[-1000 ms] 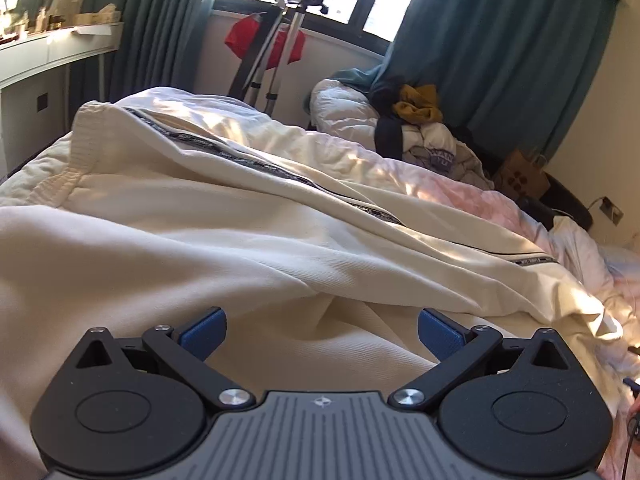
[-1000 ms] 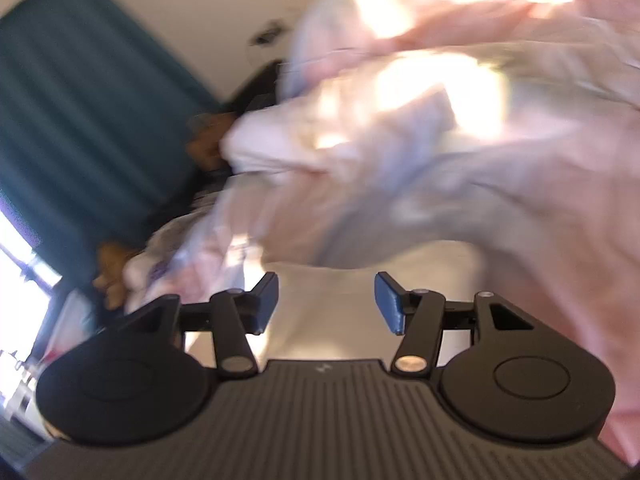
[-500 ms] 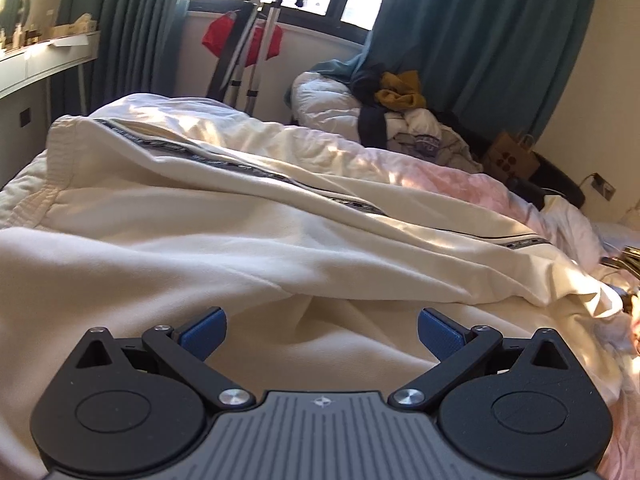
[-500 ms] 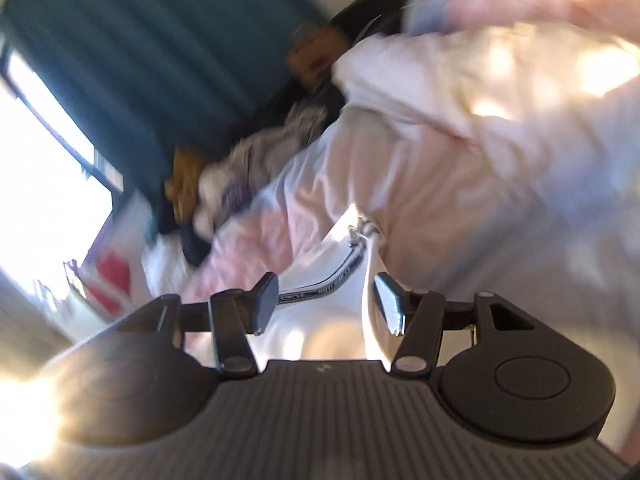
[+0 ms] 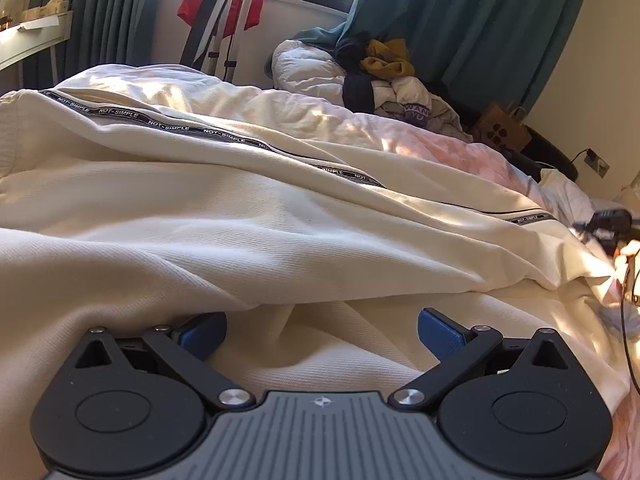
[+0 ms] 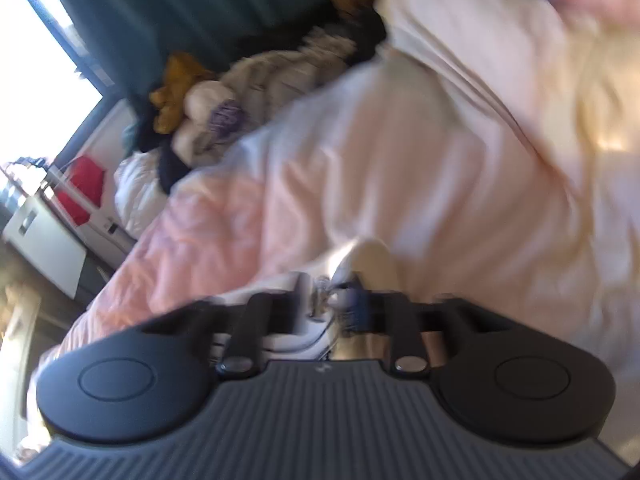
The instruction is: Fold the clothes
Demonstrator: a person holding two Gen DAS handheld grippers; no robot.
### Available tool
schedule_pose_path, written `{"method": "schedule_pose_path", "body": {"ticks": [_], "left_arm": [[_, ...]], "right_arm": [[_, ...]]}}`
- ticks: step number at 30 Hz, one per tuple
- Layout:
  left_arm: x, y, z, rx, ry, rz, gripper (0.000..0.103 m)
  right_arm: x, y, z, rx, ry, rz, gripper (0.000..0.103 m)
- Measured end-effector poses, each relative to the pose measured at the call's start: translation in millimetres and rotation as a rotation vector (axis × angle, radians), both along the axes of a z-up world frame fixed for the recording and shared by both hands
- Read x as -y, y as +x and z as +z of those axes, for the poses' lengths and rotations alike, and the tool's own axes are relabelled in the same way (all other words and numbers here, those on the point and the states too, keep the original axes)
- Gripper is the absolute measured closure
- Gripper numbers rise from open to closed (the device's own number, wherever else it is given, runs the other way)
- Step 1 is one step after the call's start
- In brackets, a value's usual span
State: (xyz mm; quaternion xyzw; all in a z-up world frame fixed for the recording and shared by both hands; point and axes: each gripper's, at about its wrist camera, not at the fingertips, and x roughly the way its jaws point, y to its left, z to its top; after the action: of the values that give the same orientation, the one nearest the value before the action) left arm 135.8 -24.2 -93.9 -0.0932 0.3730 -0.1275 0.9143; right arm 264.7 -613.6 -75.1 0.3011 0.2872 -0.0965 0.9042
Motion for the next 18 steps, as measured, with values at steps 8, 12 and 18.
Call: {"method": "schedule_pose_path", "body": {"ticks": [8, 12, 18], "left_arm": [[-0.8, -3.0, 1.5, 0.017, 0.038, -0.005, 0.0], [1.2, 3.5, 0.8, 0.017, 0.041, 0.009, 0.0], [2.6, 5.4, 1.3, 0.022, 0.037, 0.001, 0.0]], "right_arm": [[6.0, 15.7, 62.5, 0.207, -0.171, -0.076, 0.083], [7.0, 34.3, 45.0, 0.157, -0.158, -0.113, 0.08], [-3.0, 18.4, 35.3, 0.102, -0.126, -0.202, 0.057]]}}
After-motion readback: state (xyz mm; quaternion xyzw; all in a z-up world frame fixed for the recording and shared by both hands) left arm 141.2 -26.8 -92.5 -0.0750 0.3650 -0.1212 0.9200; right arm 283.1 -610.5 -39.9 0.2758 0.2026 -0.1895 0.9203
